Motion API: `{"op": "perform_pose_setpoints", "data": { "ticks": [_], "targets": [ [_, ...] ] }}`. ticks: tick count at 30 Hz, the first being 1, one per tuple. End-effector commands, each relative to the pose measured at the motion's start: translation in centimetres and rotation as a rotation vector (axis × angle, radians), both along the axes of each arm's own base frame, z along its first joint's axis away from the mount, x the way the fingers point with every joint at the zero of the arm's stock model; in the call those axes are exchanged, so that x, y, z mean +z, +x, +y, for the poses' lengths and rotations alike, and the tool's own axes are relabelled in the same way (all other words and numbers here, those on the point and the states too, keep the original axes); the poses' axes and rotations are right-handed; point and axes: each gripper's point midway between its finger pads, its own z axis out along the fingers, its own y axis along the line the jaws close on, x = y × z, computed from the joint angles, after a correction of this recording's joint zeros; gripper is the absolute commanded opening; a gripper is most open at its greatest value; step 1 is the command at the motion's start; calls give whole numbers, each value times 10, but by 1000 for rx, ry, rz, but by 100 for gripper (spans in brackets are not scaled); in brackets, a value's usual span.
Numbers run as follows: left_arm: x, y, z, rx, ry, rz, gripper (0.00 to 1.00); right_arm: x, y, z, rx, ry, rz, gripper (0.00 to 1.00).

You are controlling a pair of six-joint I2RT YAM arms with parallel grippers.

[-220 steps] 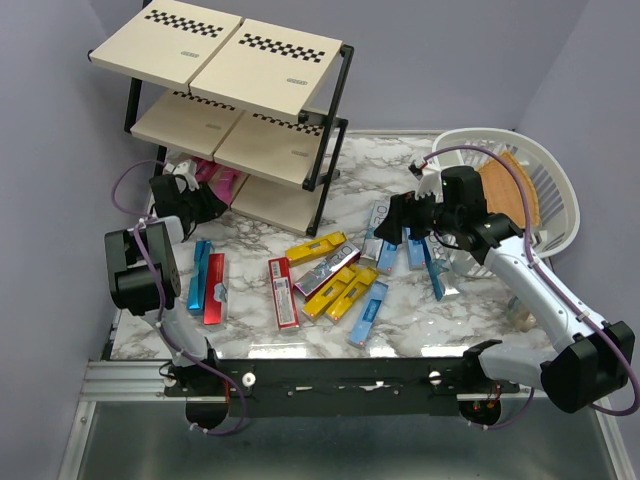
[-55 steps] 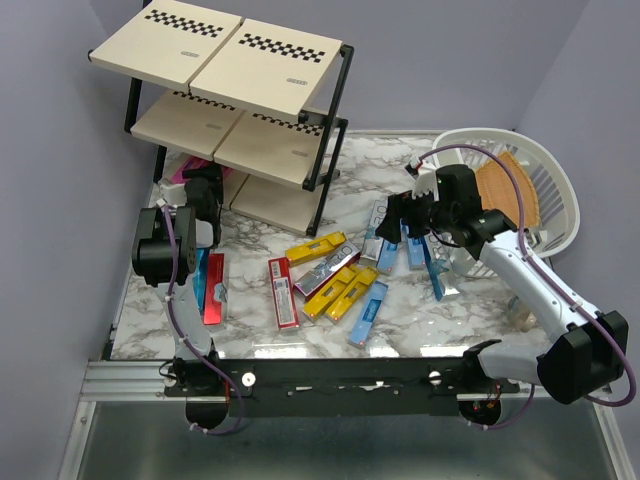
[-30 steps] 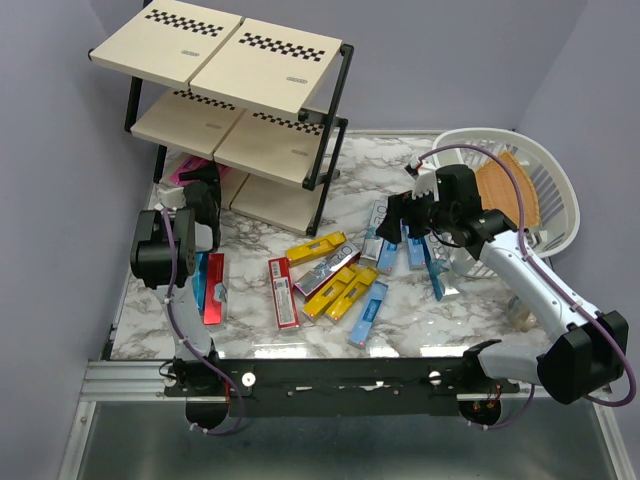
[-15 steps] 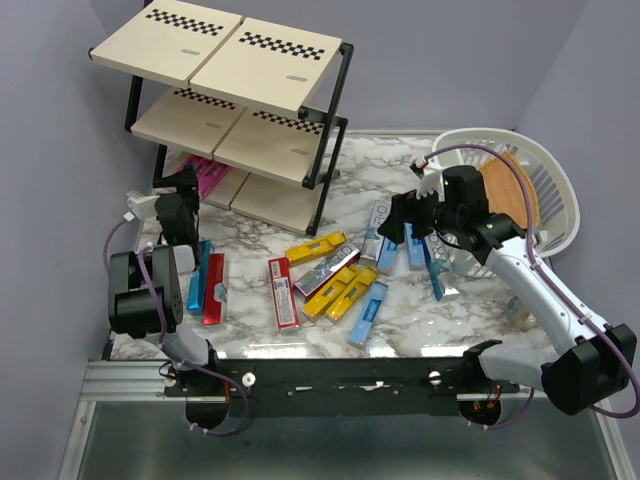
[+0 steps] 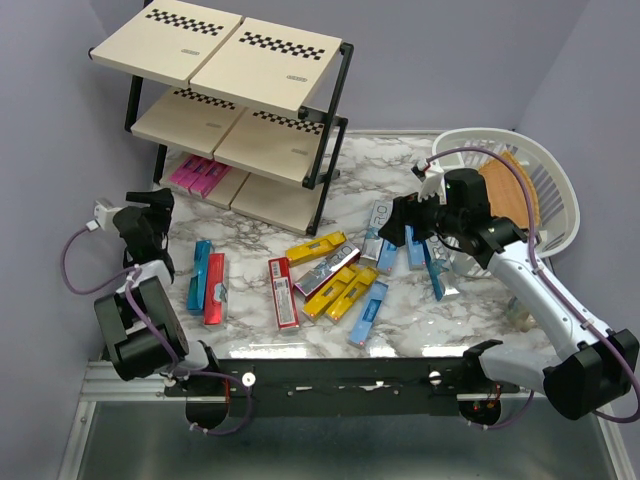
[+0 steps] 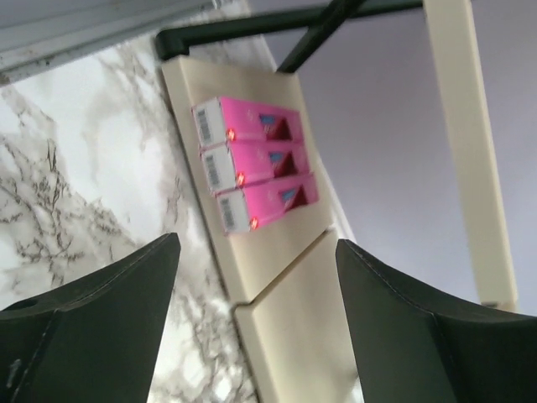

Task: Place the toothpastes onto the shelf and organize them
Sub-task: Adjust the toothpaste on the shelf.

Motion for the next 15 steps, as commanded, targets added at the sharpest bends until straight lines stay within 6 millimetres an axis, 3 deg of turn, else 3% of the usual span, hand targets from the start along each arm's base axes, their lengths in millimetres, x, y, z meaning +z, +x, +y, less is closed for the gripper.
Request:
{"op": "perform_pose_setpoints", "data": {
  "ticks": [1, 5, 7, 11, 12, 14, 15],
  "targets": [
    [7, -5, -19, -170, 154, 86, 86, 3, 1, -2, -22, 7, -7, 91],
    [-10, -6, -22, -237, 189, 169, 86, 0, 1, -1, -25, 16, 11, 91],
    [-8, 2, -24, -262, 152, 157, 86, -2, 1, 1, -20, 23, 25, 91],
    [-19, 25, -28, -322, 47, 139, 86, -3, 0, 3, -18, 37, 38, 91],
    [-10, 34, -27, -332, 44, 115, 86, -3, 0, 4, -17, 37, 38, 91],
    [-19, 46, -27, -345, -25, 111, 86, -4, -1, 2, -21, 33, 37, 91],
    [-12, 54, -26, -352, -36, 87, 86, -5, -1, 1, -26, 29, 37, 91]
  ]
}}
